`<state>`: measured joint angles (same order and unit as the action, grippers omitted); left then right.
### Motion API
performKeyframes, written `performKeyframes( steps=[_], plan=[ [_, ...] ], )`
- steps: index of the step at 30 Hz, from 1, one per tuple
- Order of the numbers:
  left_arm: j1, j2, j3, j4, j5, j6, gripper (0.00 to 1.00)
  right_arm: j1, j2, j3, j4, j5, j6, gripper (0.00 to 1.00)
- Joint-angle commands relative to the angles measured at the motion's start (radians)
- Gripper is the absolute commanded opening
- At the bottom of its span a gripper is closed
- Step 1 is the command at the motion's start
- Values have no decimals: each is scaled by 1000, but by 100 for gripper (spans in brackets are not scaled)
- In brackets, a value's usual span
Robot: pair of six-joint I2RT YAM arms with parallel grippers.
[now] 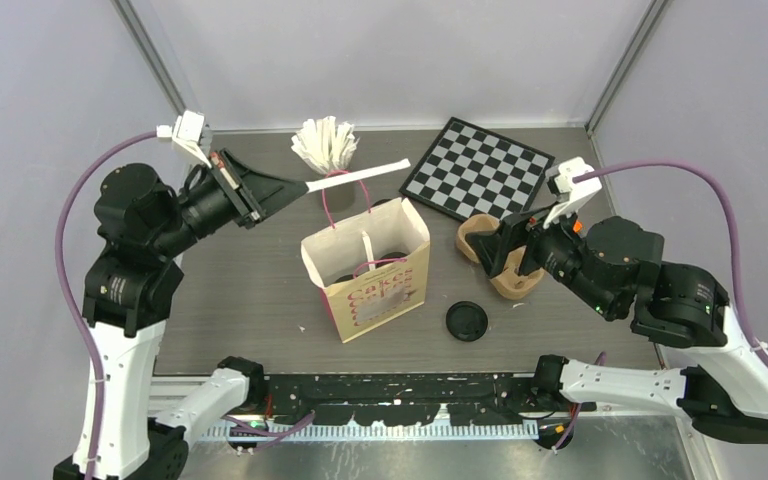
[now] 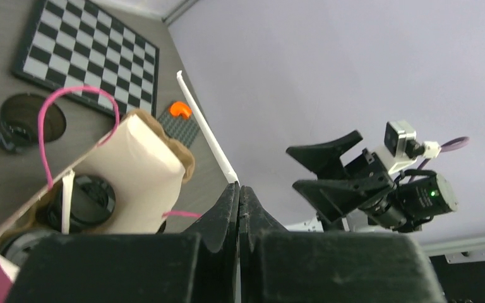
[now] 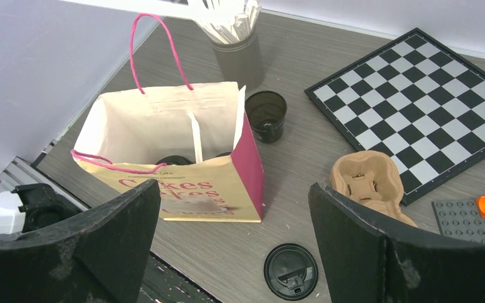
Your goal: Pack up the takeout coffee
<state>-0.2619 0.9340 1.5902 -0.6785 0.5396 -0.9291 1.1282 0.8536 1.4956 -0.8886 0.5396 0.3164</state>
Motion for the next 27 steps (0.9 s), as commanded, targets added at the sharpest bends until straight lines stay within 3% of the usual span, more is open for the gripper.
performKeyframes(
  steps=[1,14,27],
  plan=[
    [-3,-51,-15,-72,60,33,0,-2,-32,0,21,10,3,91],
    [-3,-63,-43,-268,37,161,0,-4,-55,-6,-5,30,-2,91],
    [-3,-69,-396,86,123,103,0,-3,-63,6,-34,54,-2,91]
  ],
)
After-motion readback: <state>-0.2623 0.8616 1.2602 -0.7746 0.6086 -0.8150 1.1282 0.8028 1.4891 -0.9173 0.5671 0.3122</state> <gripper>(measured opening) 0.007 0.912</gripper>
